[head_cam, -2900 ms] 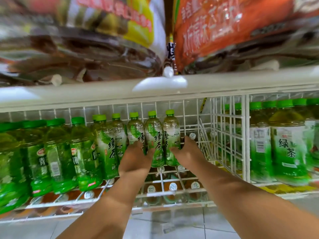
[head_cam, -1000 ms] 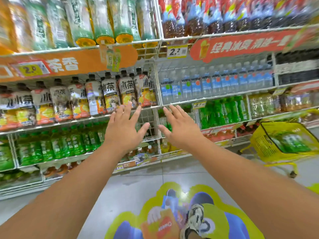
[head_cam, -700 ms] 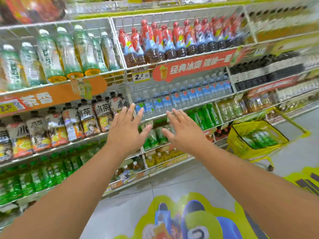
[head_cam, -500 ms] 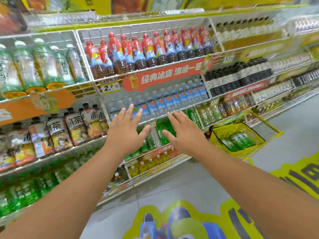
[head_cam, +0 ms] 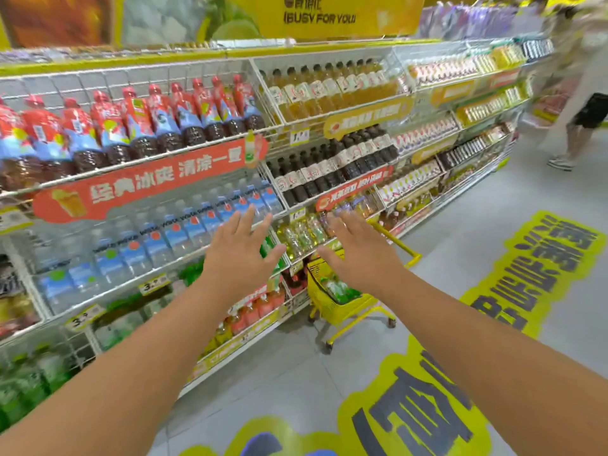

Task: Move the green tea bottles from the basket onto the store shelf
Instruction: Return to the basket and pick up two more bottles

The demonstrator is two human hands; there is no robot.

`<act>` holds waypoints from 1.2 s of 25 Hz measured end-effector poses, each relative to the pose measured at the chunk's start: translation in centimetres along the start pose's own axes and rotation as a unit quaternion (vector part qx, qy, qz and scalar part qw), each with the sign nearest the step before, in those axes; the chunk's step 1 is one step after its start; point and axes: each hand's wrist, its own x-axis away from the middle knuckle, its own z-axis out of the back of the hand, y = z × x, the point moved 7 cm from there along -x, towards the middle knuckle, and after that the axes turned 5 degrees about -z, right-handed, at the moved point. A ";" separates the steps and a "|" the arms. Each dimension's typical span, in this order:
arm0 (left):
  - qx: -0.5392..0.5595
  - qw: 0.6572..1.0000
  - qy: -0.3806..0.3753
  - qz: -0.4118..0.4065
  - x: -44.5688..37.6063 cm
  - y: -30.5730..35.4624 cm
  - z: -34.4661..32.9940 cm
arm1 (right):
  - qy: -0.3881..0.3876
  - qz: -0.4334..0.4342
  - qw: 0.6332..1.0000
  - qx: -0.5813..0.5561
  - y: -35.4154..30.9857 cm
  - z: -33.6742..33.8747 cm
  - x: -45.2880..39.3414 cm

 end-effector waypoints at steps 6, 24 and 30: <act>-0.012 0.998 -0.017 -0.056 -10.8 5.2 -4.0 | 0.020 -0.045 0.998 0.025 8.9 -0.7 -6.0; 0.003 0.997 0.007 -0.080 -41.5 5.5 -14.1 | -0.020 -0.085 0.996 0.008 25.0 -6.6 -31.2; 0.020 0.999 -0.030 -0.015 -46.0 6.9 -19.6 | -0.062 -0.038 0.997 0.009 30.9 -10.9 -37.4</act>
